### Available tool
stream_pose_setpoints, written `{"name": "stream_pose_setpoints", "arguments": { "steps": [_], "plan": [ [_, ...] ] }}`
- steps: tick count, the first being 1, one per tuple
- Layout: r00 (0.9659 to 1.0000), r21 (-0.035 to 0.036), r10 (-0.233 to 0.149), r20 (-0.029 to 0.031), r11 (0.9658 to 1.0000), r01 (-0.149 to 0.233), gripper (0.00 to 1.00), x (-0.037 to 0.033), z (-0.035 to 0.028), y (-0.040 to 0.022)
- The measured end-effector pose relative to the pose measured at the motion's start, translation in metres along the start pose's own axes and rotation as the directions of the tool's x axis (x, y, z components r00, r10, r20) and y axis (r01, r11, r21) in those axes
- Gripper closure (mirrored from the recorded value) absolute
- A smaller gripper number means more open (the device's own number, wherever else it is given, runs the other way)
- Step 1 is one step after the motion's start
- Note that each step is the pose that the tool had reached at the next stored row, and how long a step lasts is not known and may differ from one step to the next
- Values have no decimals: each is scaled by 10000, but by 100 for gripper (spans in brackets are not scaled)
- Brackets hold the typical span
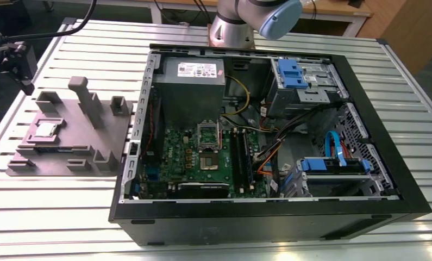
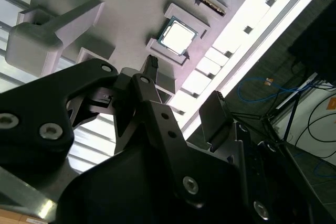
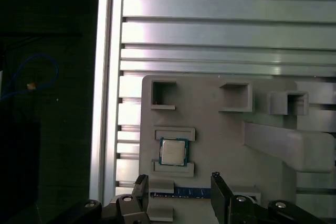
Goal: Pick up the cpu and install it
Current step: 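Pick up the cpu and move it towards the insertion slot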
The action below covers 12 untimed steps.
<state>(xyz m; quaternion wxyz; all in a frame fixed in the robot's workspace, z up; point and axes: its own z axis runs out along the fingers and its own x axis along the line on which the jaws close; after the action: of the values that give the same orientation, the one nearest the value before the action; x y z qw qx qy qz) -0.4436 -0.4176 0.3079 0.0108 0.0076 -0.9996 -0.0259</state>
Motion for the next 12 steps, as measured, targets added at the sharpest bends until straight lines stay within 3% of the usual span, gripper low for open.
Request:
{"name": "stream_pose_setpoints", "arguments": {
  "steps": [12],
  "plan": [
    [10000,-10,0,-1,10000,0,41,-1,28,-4]
  ]
}}
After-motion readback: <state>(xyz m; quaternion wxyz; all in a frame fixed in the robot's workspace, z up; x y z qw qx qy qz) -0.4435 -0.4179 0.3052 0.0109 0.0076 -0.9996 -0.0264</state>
